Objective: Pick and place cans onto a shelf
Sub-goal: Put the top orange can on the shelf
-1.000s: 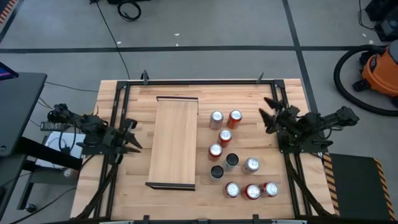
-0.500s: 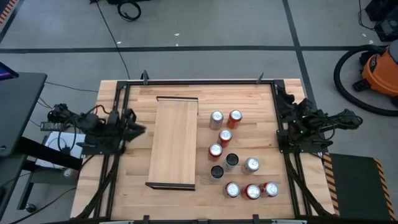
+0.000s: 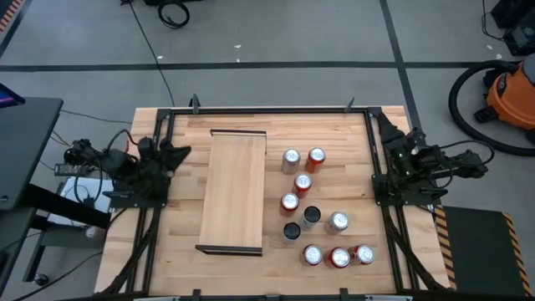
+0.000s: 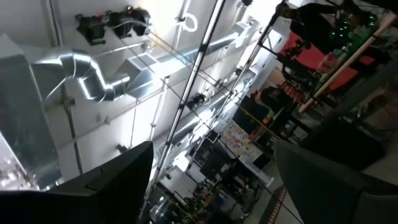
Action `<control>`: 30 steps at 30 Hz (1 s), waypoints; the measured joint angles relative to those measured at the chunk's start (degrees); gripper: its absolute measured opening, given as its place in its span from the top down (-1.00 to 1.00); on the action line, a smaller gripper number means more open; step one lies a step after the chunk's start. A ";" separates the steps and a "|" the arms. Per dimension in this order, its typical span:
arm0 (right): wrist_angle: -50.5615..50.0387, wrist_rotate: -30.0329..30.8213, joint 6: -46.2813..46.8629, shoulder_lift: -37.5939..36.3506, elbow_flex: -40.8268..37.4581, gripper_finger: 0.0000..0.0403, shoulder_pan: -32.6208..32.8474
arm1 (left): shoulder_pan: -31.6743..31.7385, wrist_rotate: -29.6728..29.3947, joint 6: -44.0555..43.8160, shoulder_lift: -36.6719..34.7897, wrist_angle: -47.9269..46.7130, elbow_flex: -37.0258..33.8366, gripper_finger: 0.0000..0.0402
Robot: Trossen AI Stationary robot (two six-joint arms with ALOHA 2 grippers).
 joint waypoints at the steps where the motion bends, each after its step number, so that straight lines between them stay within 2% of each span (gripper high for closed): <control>1: -1.53 -0.28 -0.02 0.00 0.75 -0.72 -0.08 | 0.04 -1.18 -0.60 0.00 1.08 0.00 0.60; 7: -9.62 -0.32 -0.50 0.24 3.26 -0.72 -0.08 | 0.02 -10.34 1.95 0.02 4.68 0.00 0.60; 11: -10.26 -3.45 6.49 1.47 3.27 -0.72 -0.14 | 0.02 -9.97 1.34 0.06 5.60 0.00 0.60; 15: -14.05 -8.33 7.75 4.18 3.96 -0.72 -0.47 | 0.02 -8.10 -5.19 1.09 11.01 0.01 0.60; 19: -31.48 -8.55 12.86 9.09 9.97 -0.72 -0.36 | 0.02 -8.45 -4.58 3.83 15.81 0.02 0.60; 23: -47.81 -7.78 14.14 15.37 17.70 -0.72 -0.65 | 0.02 -10.20 -4.22 6.88 16.30 0.56 0.53; 27: -59.69 -8.64 12.63 20.34 23.39 -0.72 -2.26 | 0.02 -10.92 -4.08 9.48 16.26 1.70 0.29; 30: -66.72 -14.16 12.14 22.98 26.62 -0.76 -4.27 | -0.04 -10.89 -4.10 10.72 15.86 2.33 0.05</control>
